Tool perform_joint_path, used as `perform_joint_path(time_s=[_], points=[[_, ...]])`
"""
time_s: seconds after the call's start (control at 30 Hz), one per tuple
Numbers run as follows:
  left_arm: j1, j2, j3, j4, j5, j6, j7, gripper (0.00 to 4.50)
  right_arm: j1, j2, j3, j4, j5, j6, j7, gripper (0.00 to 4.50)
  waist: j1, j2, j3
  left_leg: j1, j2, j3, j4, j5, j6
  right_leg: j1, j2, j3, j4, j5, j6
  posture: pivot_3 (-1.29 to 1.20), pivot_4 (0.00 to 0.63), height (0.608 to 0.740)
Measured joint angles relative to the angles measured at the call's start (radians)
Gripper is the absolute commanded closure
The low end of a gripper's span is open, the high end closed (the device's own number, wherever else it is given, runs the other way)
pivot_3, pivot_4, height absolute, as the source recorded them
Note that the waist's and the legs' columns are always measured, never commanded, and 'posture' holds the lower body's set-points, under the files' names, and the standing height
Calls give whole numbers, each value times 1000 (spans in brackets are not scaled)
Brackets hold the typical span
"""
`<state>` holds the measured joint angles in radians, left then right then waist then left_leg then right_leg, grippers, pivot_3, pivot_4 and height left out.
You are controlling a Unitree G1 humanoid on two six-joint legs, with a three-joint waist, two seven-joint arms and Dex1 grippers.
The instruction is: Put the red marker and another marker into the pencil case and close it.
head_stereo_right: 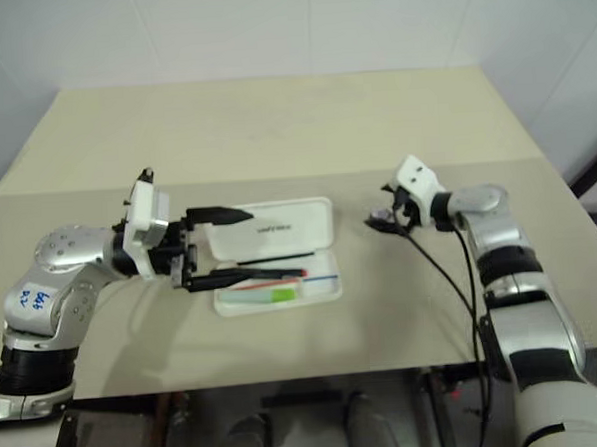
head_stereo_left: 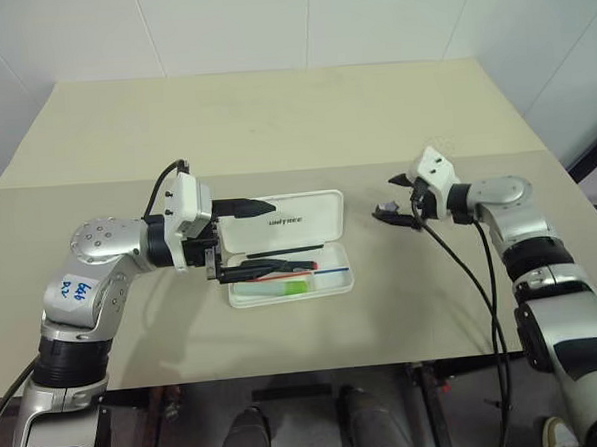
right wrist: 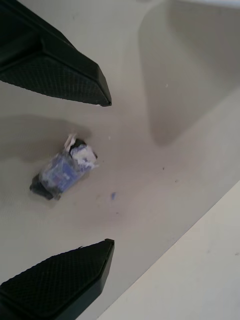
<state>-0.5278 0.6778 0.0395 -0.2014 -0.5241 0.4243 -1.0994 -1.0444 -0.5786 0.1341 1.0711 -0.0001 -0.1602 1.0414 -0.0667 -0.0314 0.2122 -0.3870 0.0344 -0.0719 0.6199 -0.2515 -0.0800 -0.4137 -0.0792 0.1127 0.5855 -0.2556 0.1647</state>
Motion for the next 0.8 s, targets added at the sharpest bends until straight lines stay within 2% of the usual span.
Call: perform_joint_path(time_s=[0.33, 0.43, 0.8], points=[[25, 10, 24, -52, 0, 5, 40, 24, -60, -1, 13, 182, -84, -65, 27, 0, -20, 0, 0, 1, 0, 0, 0, 1, -1, 0, 0, 0, 2, 0, 0, 0, 150, 740], [29, 12, 30, -62, 0, 5, 44, 0, -73, 7, 13, 195, -101, -79, 27, 564, -21, 1, 0, 1, 0, 0, 1, 1, -1, 0, 0, 0, 3, 0, 0, 0, 150, 740], [36, 15, 33, -64, -1, 12, 53, 0, -101, 52, 7, 224, -128, -80, -5, 564, -33, 1, 0, 2, 0, 0, 1, 1, -2, 0, 0, 0, 4, 0, 0, 0, 150, 740]])
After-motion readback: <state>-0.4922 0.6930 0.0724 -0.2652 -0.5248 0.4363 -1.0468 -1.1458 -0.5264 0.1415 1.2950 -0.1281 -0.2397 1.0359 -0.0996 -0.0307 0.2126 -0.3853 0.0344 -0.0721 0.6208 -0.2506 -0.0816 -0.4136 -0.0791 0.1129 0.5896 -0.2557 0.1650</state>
